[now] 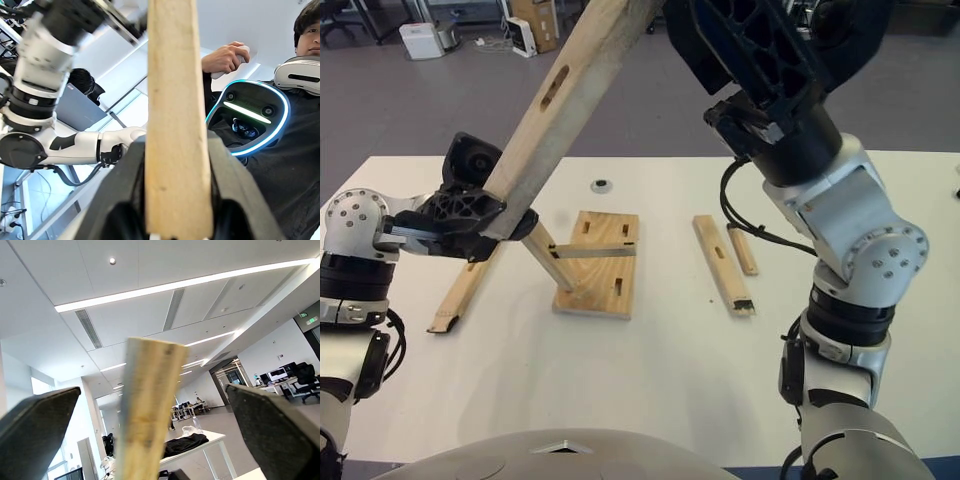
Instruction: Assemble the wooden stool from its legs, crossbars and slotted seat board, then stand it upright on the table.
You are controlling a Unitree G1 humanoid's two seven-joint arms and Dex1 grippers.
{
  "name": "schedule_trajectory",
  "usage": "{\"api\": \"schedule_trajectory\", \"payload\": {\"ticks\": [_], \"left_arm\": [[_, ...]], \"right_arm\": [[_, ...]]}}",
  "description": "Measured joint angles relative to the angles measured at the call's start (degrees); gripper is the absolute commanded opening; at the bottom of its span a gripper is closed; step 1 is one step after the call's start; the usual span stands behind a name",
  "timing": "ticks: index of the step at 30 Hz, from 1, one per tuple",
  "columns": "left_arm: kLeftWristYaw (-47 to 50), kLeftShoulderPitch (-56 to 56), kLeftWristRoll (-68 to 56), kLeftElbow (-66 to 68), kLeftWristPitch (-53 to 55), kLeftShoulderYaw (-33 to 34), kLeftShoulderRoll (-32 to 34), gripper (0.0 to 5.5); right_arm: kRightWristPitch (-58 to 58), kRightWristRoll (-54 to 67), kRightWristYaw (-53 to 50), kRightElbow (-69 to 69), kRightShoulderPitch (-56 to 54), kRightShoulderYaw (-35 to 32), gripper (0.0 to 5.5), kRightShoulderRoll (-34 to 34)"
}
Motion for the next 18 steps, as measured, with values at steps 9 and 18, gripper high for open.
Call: {"api": "schedule_trajectory", "payload": {"ticks": [9, 18], "left_arm": [[-4.48, 0.03, 0.06, 0.00, -0.05, -4.49, 2.40, 1.02], [-5.64, 0.76, 0.05, -1.70, -0.22, -7.04, 4.32, 1.02]], "right_arm": [[5.57, -5.95, 14.51, 6.26, -1.39, 0.79, 3.90, 0.08], [5.93, -3.78, 12.28, 2.36, -1.20, 0.79, 3.35, 2.37]]}}
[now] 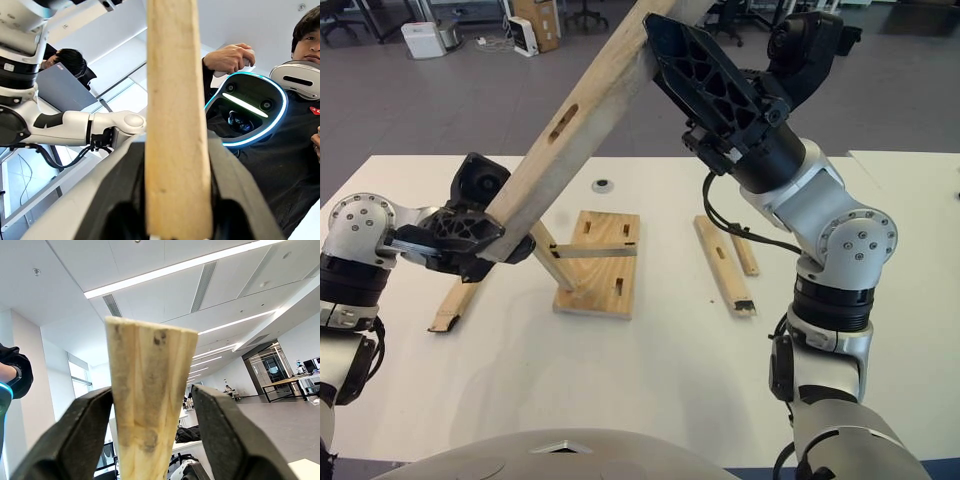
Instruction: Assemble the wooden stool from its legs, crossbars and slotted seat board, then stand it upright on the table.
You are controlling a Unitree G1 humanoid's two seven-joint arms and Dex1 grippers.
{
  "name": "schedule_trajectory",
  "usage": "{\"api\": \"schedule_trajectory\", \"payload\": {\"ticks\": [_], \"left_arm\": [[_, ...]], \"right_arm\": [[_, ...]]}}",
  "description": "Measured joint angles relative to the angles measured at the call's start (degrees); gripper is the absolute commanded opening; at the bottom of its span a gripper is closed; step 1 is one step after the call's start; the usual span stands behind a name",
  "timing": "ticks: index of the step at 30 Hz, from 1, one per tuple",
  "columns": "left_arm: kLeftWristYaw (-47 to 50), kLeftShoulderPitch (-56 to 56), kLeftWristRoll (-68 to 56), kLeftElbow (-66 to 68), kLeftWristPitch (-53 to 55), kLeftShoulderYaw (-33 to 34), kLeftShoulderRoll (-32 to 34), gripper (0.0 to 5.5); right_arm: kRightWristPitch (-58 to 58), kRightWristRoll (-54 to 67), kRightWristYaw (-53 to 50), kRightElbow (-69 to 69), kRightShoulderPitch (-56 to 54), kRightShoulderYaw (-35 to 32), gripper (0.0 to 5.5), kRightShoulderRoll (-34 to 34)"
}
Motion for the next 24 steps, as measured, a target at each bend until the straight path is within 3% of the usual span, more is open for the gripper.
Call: {"api": "schedule_trajectory", "payload": {"ticks": [3, 11, 18, 19, 24], "left_arm": [[-0.01, 0.56, 0.00, -0.99, -0.02, -0.70, 0.21, 1.02], [-0.35, 0.56, 0.00, -0.85, -0.10, -1.26, 0.37, 1.02], [0.01, 1.28, 0.01, -1.24, -1.44, -1.10, -0.26, 1.02], [0.51, 1.42, 0.00, -1.25, -1.87, -0.78, -0.73, 1.39], [9.70, 0.74, -0.04, 6.97, -4.75, 7.38, -8.12, 2.16]], "right_arm": [[-0.28, 0.16, -0.57, -0.59, 0.00, 0.00, 3.87, 0.56], [0.21, 0.18, -0.77, -2.62, 0.39, 2.09, 2.23, 2.08], [-0.20, 0.48, -1.18, -2.53, 0.61, 2.08, 2.18, 2.77], [-0.34, 0.48, -1.21, -2.50, 0.61, 1.94, 2.18, 2.76], [-1.38, -0.07, -3.30, -0.77, 0.50, -0.64, 2.18, 1.98]]}}
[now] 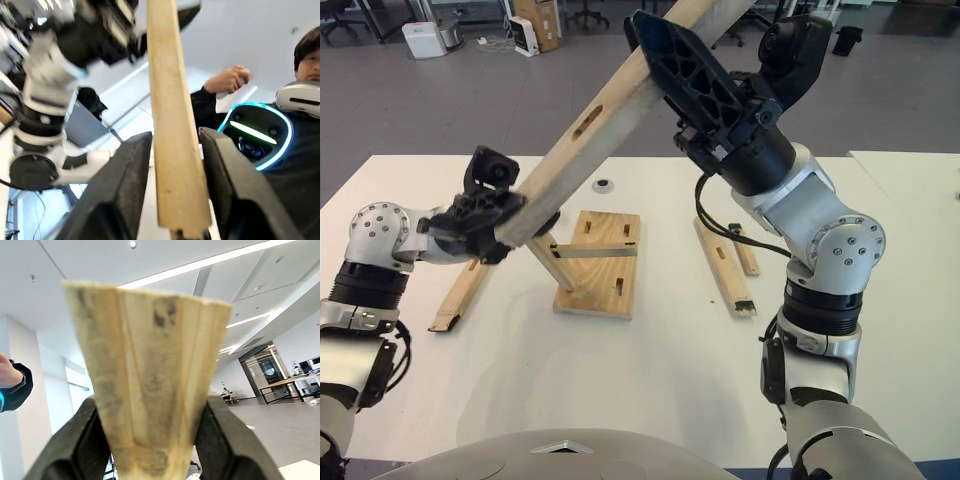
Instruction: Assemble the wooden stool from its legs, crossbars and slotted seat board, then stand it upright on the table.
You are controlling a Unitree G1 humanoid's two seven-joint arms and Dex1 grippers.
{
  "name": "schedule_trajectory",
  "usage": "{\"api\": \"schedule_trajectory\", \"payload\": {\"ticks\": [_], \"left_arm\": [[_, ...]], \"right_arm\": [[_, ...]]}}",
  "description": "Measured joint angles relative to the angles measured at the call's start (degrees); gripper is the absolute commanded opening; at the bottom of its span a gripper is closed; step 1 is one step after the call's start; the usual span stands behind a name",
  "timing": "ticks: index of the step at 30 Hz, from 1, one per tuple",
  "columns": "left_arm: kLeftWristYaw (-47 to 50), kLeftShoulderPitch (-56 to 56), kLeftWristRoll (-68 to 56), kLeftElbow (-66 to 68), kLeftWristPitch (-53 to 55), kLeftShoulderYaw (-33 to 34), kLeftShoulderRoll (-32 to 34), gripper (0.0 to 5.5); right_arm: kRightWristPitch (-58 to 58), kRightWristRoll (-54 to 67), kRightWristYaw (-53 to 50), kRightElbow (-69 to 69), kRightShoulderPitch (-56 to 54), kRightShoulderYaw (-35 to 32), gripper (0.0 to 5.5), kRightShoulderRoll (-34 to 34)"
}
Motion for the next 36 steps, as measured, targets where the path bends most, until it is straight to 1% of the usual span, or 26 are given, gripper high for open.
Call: {"api": "schedule_trajectory", "payload": {"ticks": [3, 5, 9, 11, 12, 13, 15, 17, 19, 21, 24, 26, 28, 32, 34, 36], "left_arm": [[10.81, -3.93, 0.21, 5.00, -4.10, 10.88, -5.78, 2.24], [17.16, -5.57, 0.19, 5.33, -6.91, 17.38, -7.60, 2.24], [25.93, -5.68, 0.09, 2.29, -12.60, 25.17, -7.80, 2.24], [27.60, -5.04, 2.24, 0.40, -15.92, 26.86, -7.19, 2.24], [27.27, -4.44, 4.81, -0.27, -17.40, 27.27, -6.79, 2.24], [26.17, -3.40, 11.57, -0.15, -21.03, 27.26, -5.93, 2.24], [22.79, -1.97, 24.06, 0.58, -27.73, 26.03, -4.60, 2.24], [19.71, -0.78, 32.99, 0.47, -32.46, 24.14, -4.64, 2.24], [17.86, 0.53, 37.94, -0.67, -35.06, 23.20, -5.09, 2.24], [15.59, 2.94, 44.64, -3.00, -38.84, 21.62, -5.45, 2.24], [12.35, 9.00, 53.64, -5.28, -43.94, 19.19, -5.45, 2.24], [11.66, 13.79, 57.57, -5.99, -46.14, 19.04, -5.77, 2.24], [10.90, 16.33, 61.39, -5.08, -49.92, 19.12, -6.85, 2.24], [9.06, 17.70, 68.03, 0.30, -55.78, 18.79, -7.80, 2.24], [7.55, 18.76, 71.58, 3.05, -58.34, 17.70, -8.21, 2.24], [6.45, 20.27, 73.76, 5.17, -59.70, 16.99, -9.54, 2.24]], "right_arm": [[-1.72, 0.14, -1.29, 3.79, -1.80, -4.83, 2.18, -2.67], [-2.60, -0.42, -1.87, 6.44, -2.61, -8.07, 2.17, -5.07], [-4.38, -7.92, -5.33, 10.36, -2.89, -9.89, 2.17, -8.00], [-5.36, -14.43, -5.85, 11.57, -2.89, -9.31, 2.17, -9.26], [-5.80, -18.21, -5.97, 11.49, -2.75, -8.59, 2.17, -9.79], [-6.04, -23.04, -6.28, 11.01, -1.55, -7.44, 2.17, -11.00], [-6.19, -28.54, -6.67, 8.87, 2.93, -7.18, 2.17, -11.69], [-6.54, -32.06, -6.89, 6.68, 6.22, -7.46, 2.17, -11.84], [-7.03, -34.58, -6.95, 4.68, 7.91, -7.89, 2.17, -11.81], [-8.52, -39.77, -6.13, 2.08, 12.07, -7.05, 2.17, -11.74], [-11.52, -49.72, -1.87, 1.66, 19.00, -2.73, 2.17, -11.96], [-14.34, -55.47, 1.00, 1.69, 22.99, 0.22, 2.16, -11.82], [-16.54, -58.48, 3.56, 1.11, 27.16, 2.25, 2.16, -10.49], [-19.82, -59.51, 8.47, -1.41, 31.94, 4.15, 2.16, -6.92], [-19.72, -55.72, 11.59, -4.97, 32.21, 4.17, 2.16, -5.92], [-19.36, -50.80, 14.37, -6.73, 32.20, 2.55, 2.16, -5.08]]}}
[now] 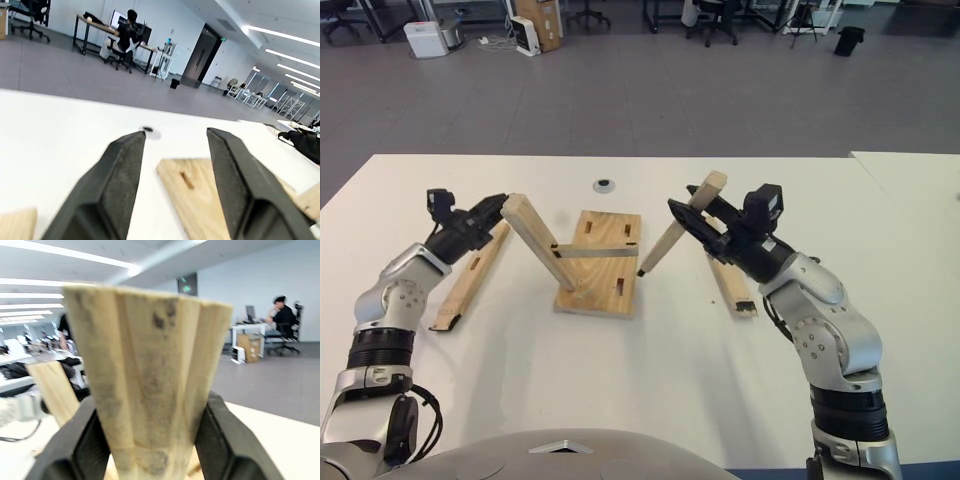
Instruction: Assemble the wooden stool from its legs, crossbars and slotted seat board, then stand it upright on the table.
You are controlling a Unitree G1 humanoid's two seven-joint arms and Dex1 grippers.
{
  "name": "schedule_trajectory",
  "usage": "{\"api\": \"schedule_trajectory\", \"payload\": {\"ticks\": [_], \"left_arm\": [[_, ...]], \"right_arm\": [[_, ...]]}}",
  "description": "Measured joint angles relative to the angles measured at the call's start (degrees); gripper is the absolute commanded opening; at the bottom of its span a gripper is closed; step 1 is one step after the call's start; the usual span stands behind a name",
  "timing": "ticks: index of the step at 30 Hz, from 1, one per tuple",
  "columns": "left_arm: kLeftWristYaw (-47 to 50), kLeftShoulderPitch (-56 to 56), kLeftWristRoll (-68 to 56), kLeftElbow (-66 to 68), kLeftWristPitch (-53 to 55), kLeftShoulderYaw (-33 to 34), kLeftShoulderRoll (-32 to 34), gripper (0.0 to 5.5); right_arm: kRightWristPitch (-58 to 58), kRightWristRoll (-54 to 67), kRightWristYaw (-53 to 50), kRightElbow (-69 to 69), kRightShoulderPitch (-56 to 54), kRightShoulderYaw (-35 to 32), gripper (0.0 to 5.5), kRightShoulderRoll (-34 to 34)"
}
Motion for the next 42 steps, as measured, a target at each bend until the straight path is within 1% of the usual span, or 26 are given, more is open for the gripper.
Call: {"api": "schedule_trajectory", "payload": {"ticks": [4, 7, 9, 12, 14, 17, 20, 26, 32, 37, 42], "left_arm": [[-1.77, 0.29, -0.08, 1.58, -0.15, 0.35, -2.71, 2.24], [-3.41, -0.89, 0.30, 3.28, -0.21, -0.50, -4.21, 2.24], [-5.01, -2.24, 1.65, 4.18, -0.14, -1.87, -4.99, 2.24], [-6.65, -2.74, 1.61, 4.27, 1.23, -1.92, -5.62, 2.24], [-7.64, -2.89, 1.65, 4.44, 1.33, -1.76, -5.60, 2.24], [-7.96, -3.05, 1.80, 4.61, 2.01, -1.67, -5.61, 2.24], [-8.03, -3.04, 2.10, 4.61, 2.11, -1.67, -5.93, 2.24], [-8.04, -3.00, 2.18, 4.30, 2.21, -1.68, -6.80, 2.24], [-7.99, -1.91, 2.19, 1.65, 3.57, -2.57, -7.67, 2.24], [-7.96, -1.05, 2.22, 0.66, 3.77, -3.60, -8.76, 2.24], [-7.59, -0.43, 2.21, -0.26, 3.82, -3.77, -9.07, 2.24]], "right_arm": [[1.78, 6.01, 4.97, 1.89, -0.08, -2.56, 2.16, 0.10], [1.27, 4.03, 9.76, 7.44, -0.55, -0.74, 2.16, 0.43], [-0.01, 1.48, 12.73, 13.47, -1.18, 1.07, 2.16, 1.63], [-3.25, 0.25, 15.72, 23.03, -4.97, 1.04, 2.16, 5.00], [-3.79, -0.42, 16.88, 25.29, -6.13, 1.06, 2.16, 5.73], [-3.17, -1.05, 19.67, 26.00, -7.26, 1.60, 2.16, 5.47], [-1.31, -1.35, 22.88, 25.22, -7.26, 1.97, 2.16, 2.93], [0.14, -2.83, 23.93, 24.08, -7.41, 1.77, 2.16, 0.99], [-3.26, -7.92, 23.97, 22.48, -10.00, 5.05, 2.16, 1.20], [-3.38, -8.27, 24.47, 23.05, -10.58, 5.31, 2.16, 1.16], [-7.92, -11.40, 25.51, 20.98, -9.10, 6.93, 2.16, 0.82]]}}
